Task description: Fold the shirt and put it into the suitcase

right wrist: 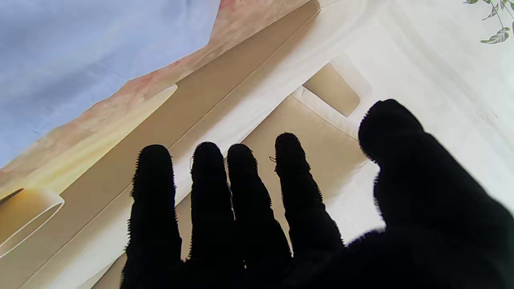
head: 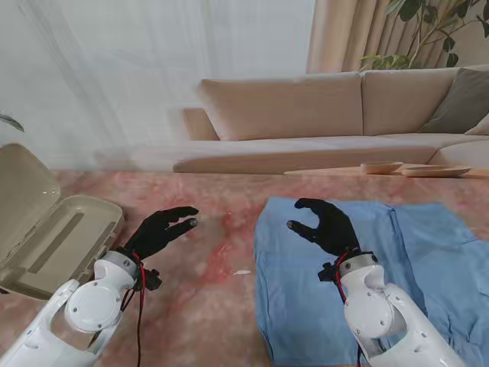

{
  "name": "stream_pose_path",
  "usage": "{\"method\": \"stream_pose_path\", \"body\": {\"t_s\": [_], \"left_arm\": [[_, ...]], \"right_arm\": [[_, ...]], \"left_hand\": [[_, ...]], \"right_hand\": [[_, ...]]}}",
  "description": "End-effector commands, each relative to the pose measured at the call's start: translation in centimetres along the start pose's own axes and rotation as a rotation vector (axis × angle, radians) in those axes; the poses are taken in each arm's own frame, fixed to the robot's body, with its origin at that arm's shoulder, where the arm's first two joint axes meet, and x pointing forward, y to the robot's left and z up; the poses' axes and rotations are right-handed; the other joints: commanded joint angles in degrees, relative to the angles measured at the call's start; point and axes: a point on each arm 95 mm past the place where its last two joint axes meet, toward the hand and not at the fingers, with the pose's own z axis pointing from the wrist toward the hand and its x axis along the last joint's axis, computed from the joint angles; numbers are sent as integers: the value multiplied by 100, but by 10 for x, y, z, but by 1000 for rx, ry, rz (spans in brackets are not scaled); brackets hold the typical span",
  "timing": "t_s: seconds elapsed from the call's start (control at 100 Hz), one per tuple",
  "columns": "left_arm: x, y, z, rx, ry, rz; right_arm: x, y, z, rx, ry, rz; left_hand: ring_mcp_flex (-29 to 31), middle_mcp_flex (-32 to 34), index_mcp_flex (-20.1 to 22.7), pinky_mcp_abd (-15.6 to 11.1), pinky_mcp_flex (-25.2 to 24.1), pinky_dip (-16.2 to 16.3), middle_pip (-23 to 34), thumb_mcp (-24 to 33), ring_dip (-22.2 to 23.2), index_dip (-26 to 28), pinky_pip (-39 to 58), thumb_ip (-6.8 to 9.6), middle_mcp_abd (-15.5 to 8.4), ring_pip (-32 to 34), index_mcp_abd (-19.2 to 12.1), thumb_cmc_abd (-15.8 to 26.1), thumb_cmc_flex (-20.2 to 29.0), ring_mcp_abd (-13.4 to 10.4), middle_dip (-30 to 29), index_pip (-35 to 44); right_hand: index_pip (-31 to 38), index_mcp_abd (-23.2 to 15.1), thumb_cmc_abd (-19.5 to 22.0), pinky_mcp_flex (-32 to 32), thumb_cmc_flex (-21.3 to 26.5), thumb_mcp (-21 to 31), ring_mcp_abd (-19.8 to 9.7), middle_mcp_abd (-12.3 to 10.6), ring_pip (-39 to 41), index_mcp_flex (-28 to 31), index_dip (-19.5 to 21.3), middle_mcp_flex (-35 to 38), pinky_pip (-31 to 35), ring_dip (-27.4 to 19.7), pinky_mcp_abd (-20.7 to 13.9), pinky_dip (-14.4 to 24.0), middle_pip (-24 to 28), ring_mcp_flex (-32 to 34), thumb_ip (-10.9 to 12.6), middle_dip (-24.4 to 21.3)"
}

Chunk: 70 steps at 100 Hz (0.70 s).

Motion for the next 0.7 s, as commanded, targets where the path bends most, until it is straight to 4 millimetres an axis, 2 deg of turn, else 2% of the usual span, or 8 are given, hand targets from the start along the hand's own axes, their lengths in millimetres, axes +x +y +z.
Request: {"method": "stream_pose_path", "body": {"t_s": [0.0,0.69], "left_arm": [[-1,3,-2,-6,-7,-2],[-6,1,0,-5,-16,-11]], "right_arm": [[-2,-4,-3,21,-12,5],[-3,-3,0,34,-29,2]], "left_hand": [[-157,-92,18,-67,-26,-79,-58,-7,-63,-30,15,24,6,-91,-34,163,22,-105,-1,-111],[-158,-92,31,-48,-26,-67,-56,-4,-62,-26,16,26,5,-97,-34,163,33,-102,1,-102]], "right_hand": [[-82,18,1,-51,5,0,10,50,-85,-135,-41,-164,90,18,-84,16,0,-209,213,-43],[-82,3,20,-46,30,-56,15,48,-95,-123,-42,-160,73,17,-84,18,-30,-214,220,-52]]}}
